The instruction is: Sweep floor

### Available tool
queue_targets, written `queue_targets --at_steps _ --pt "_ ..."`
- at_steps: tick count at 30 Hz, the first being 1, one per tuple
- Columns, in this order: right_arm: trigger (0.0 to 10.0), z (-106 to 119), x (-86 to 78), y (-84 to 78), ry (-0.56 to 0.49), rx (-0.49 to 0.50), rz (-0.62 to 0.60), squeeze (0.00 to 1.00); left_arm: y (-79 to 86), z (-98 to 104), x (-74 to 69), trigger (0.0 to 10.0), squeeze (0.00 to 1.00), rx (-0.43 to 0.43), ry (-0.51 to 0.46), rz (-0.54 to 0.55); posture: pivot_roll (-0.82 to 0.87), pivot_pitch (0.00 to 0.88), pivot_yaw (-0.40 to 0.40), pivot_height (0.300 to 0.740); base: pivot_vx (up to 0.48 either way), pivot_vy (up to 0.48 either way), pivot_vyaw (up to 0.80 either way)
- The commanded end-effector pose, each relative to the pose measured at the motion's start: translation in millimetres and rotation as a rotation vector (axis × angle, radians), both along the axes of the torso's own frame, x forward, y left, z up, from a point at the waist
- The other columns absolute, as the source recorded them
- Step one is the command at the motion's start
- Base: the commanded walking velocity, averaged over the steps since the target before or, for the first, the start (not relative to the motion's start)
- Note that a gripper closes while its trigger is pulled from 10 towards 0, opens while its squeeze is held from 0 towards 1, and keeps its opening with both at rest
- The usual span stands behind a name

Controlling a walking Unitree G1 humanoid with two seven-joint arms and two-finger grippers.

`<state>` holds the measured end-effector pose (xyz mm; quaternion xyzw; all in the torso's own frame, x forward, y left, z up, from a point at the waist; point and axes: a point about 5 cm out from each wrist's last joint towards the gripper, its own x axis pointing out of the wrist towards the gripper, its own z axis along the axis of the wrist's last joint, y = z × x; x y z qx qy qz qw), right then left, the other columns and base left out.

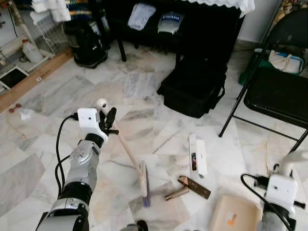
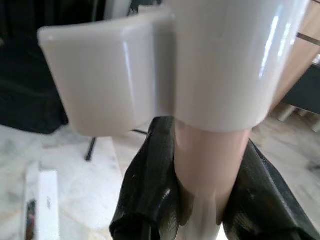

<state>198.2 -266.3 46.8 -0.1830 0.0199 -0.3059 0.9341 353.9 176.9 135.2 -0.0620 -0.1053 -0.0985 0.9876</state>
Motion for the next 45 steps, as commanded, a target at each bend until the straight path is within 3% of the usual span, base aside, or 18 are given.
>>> queue_targets --at_steps 1,6,15,22,30,32,39,45 --pt "10.0 1 -6.8 -6.7 0.010 -0.027 -0.042 0.00 1.6 4 -0.6 10.0 0.00 0.006 -0.023 -0.005 -0.01 0.211 0.101 0.740 0.000 0.000 0.00" --pt "10.0 3 -4.6 -9.4 0.014 -0.030 -0.046 0.00 1.0 4 -0.9 10.0 0.00 0.003 -0.020 -0.008 -0.02 0.213 0.102 0.740 0.000 0.000 0.00" --pt "10.0 0 14.1 -7.8 0.009 -0.030 -0.042 0.00 1.9 5 -2.6 10.0 0.00 -0.001 -0.025 -0.001 0.00 0.228 0.106 0.740 0.000 0.000 0.00" --pt "10.0 -8 38.0 1.3 0.020 0.003 -0.019 0.00 0.3 6 -4.2 10.0 0.00 -0.003 -0.029 -0.002 0.02 0.249 0.113 0.740 0.000 0.000 0.00" --pt "10.0 10 73.3 23.2 -0.087 0.026 0.070 0.00 0.3 10 -5.0 10.0 0.00 -0.028 -0.041 0.002 0.04 0.271 0.103 0.740 0.000 0.000 0.00" --pt "10.0 17 81.6 27.1 -0.106 -0.017 0.107 0.00 1.0 13 -4.9 10.0 0.00 -0.042 -0.051 0.005 0.04 0.273 0.097 0.740 0.000 0.000 0.00" --pt "10.0 25 89.7 23.1 -0.135 -0.066 0.135 0.00 1.5 18 -6.9 10.0 0.00 -0.075 -0.064 0.002 0.05 0.280 0.086 0.740 0.000 0.000 0.00" --pt "10.0 22 89.8 24.4 -0.121 -0.067 0.166 0.00 -4.6 22 -10.0 10.0 0.00 -0.107 -0.052 -0.089 0.06 0.297 0.084 0.740 0.000 0.000 0.00"
